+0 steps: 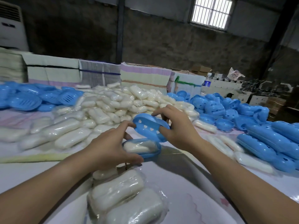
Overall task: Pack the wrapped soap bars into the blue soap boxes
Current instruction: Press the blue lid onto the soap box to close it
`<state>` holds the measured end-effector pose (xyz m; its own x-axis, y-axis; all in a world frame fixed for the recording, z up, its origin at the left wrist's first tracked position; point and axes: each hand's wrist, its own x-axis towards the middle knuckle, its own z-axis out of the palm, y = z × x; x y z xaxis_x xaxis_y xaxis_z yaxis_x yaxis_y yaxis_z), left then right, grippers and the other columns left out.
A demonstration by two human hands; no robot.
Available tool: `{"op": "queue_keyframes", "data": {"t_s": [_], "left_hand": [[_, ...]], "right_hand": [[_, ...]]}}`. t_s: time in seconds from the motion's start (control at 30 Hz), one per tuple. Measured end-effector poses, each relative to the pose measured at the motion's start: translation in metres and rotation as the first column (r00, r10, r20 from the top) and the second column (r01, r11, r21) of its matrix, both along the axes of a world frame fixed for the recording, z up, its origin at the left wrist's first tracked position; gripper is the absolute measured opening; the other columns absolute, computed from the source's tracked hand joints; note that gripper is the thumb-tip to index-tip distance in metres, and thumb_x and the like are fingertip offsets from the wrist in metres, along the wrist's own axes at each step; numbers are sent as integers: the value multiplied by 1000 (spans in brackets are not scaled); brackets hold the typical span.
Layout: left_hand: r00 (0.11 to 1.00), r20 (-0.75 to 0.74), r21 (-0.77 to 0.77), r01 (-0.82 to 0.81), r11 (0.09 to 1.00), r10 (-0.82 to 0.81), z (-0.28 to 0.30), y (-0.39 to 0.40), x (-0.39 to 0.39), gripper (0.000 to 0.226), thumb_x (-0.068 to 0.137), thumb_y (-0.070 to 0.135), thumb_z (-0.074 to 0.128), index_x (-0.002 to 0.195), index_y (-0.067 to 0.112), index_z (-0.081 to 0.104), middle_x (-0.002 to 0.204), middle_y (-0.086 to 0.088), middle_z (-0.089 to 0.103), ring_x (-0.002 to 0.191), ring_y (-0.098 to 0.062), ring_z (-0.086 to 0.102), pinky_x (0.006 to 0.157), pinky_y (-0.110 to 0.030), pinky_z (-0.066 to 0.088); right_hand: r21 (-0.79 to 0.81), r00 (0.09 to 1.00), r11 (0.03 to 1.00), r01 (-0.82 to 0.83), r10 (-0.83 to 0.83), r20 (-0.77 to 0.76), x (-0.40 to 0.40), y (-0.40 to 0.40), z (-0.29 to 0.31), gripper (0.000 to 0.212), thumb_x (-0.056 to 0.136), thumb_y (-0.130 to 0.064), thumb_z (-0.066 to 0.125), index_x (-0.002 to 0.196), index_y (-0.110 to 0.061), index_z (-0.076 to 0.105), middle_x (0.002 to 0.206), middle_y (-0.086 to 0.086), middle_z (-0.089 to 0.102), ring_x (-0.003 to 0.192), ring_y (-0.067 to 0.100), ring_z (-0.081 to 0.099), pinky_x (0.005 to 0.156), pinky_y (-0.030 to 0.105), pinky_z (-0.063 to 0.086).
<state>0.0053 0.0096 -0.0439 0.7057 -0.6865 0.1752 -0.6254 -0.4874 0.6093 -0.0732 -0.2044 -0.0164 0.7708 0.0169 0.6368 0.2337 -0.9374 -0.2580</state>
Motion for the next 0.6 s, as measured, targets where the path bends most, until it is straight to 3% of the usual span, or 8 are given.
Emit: {"op": "queue_keyframes", "data": {"t_s": [0.17, 0.3, 0.4, 0.47, 0.6], "left_hand": [[998, -40, -19, -45, 999, 44, 0, 1, -1, 94, 30, 72, 72, 111, 50, 31, 101, 24, 61, 86, -2, 63, 86, -37, 54], [999, -23, 6, -28, 1000, 28, 1, 1, 0, 97, 33, 73, 72, 116, 52, 27, 105, 23, 58, 86, -4, 61, 86, -37, 53], [1000, -15, 6, -13, 1000, 13, 2, 1, 0, 94, 37, 71, 74, 118, 54, 28, 107, 24, 57, 88, -5, 62, 88, -39, 53], [1000, -8, -2, -10, 1000, 10, 1, 1, 1, 92, 42, 68, 78, 118, 55, 28, 108, 27, 56, 89, -4, 63, 89, -38, 53], [1000, -5, 16, 21, 1000, -21, 0, 3, 4, 87, 54, 53, 87, 115, 59, 26, 110, 26, 57, 89, 0, 63, 86, -30, 53]], "right_hand": [[181, 978, 974, -137, 162, -130, -8, -5, -4, 36, 82, -13, 71, 104, -39, 58, 102, -17, 58, 94, -3, 53, 76, 7, 40], [286, 865, 923, -256, 351, -359, -11, -8, -7, 42, 79, -34, 78, 115, -41, 56, 113, -28, 55, 98, -1, 59, 77, 10, 45], [288, 806, 928, -238, 354, -474, -10, -6, -10, 52, 71, -54, 75, 118, -51, 52, 117, -29, 53, 104, 0, 58, 79, 11, 47], [224, 827, 948, -225, 307, -470, -9, -5, -10, 54, 70, -58, 72, 119, -54, 51, 121, -28, 52, 109, -2, 54, 82, 8, 43], [181, 854, 953, -244, 300, -426, -8, -4, -11, 56, 72, -45, 73, 124, -45, 52, 123, -28, 53, 113, -1, 52, 86, 6, 40]]}}
